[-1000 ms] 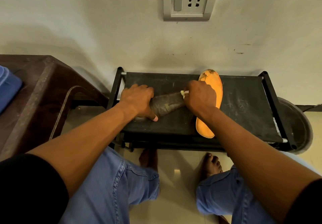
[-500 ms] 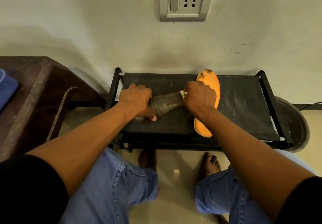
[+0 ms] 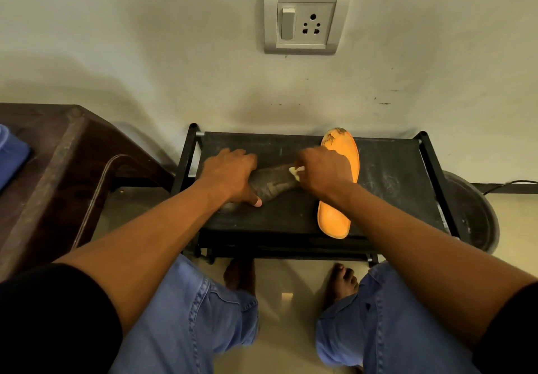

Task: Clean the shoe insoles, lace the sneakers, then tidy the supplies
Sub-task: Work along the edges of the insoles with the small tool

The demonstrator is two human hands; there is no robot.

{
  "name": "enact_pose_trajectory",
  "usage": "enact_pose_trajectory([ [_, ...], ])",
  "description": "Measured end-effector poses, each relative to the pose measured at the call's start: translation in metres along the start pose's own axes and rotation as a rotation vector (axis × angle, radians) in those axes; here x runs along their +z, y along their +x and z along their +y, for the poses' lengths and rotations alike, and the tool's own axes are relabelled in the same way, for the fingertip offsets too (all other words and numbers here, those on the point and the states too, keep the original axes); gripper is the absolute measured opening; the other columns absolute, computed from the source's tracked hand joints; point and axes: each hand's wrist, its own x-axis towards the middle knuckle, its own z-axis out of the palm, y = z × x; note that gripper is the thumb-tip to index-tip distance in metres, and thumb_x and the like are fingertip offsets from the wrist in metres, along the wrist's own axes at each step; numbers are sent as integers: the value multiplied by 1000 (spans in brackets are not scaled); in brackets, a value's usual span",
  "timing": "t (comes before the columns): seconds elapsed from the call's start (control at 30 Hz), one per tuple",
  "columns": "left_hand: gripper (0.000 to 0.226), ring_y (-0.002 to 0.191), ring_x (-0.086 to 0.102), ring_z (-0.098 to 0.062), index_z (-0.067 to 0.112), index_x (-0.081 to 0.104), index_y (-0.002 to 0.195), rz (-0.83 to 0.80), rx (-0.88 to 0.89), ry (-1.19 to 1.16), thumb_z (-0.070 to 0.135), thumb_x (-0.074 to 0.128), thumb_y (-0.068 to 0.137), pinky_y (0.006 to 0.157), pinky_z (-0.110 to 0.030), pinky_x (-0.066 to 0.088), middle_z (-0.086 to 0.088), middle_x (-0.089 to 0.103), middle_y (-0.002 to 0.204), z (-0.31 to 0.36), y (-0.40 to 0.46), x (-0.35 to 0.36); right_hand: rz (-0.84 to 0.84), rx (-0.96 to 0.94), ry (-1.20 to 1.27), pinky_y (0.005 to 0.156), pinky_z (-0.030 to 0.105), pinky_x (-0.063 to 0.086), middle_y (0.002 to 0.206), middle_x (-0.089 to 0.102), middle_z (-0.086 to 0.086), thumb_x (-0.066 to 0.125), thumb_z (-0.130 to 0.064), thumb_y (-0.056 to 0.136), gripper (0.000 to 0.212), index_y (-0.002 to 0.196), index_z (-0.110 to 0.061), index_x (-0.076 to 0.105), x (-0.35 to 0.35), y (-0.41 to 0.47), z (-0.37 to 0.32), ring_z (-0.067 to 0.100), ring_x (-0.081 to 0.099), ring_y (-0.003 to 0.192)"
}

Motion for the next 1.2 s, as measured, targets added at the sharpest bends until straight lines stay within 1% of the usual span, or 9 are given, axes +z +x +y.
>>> enact_pose_trajectory([
  [0.2,83,116,53,-27,28,57,125,-5,-5,14,71,83,59,88,-42,51,2,59,121,2,4,0,106,166,41,60,30,49,99,70,6,61,-24,95,16,107,-19,70,3,2,16,24,65,86],
  [0.33,85,118,52,-27,28,57,126,-5,-13,21,70,85,57,88,-42,50,2,59,122,3,6,0,40,39,159,73,37,59,104,70,5,65,-27,94,17,109,-19,70,11,0,-6,21,64,89],
  [0.43,85,117,53,-26,29,57,126,0,-8,15,71,84,56,83,-40,49,3,59,120,1,7,1,9,-27,101,71,34,57,105,68,3,68,-30,92,20,111,-22,68,11,-3,-13,20,63,89],
  [0.53,86,114,54,-26,30,56,124,2,-5,7,73,84,55,81,-40,50,4,59,118,0,7,3,105,76,17,60,32,47,100,67,6,63,-28,95,13,103,-19,67,8,2,1,22,61,82],
  [0.67,87,115,53,-27,30,53,126,-10,-9,-11,72,84,56,86,-43,52,2,57,121,-2,7,4,171,193,25,67,39,58,94,69,8,60,-26,96,16,102,-14,69,9,9,12,25,65,81],
  [0.87,88,116,53,-28,28,52,125,-14,-14,-2,69,86,56,86,-44,53,0,57,123,-1,8,4,55,-20,90,67,33,46,103,64,6,66,-24,91,15,105,-18,69,20,13,-28,24,64,92],
  [1.0,90,120,54,-29,27,51,126,-22,-21,-5,70,85,55,92,-48,53,-1,57,126,0,8,4,-7,-151,112,77,36,56,109,63,5,70,-30,91,22,112,-24,68,23,8,-54,23,65,94],
  [1.13,94,117,54,-29,29,50,130,-19,-23,-9,74,82,55,93,-49,53,-1,57,125,-4,8,5,10,-53,-6,68,36,49,109,62,4,72,-29,88,27,113,-25,63,16,8,-46,25,64,94],
  [1.2,92,114,54,-27,32,50,129,-14,-15,-20,76,82,54,91,-47,53,0,56,122,-5,8,6,27,25,-22,69,36,48,109,62,4,71,-28,89,28,114,-22,61,13,9,-34,27,64,95],
])
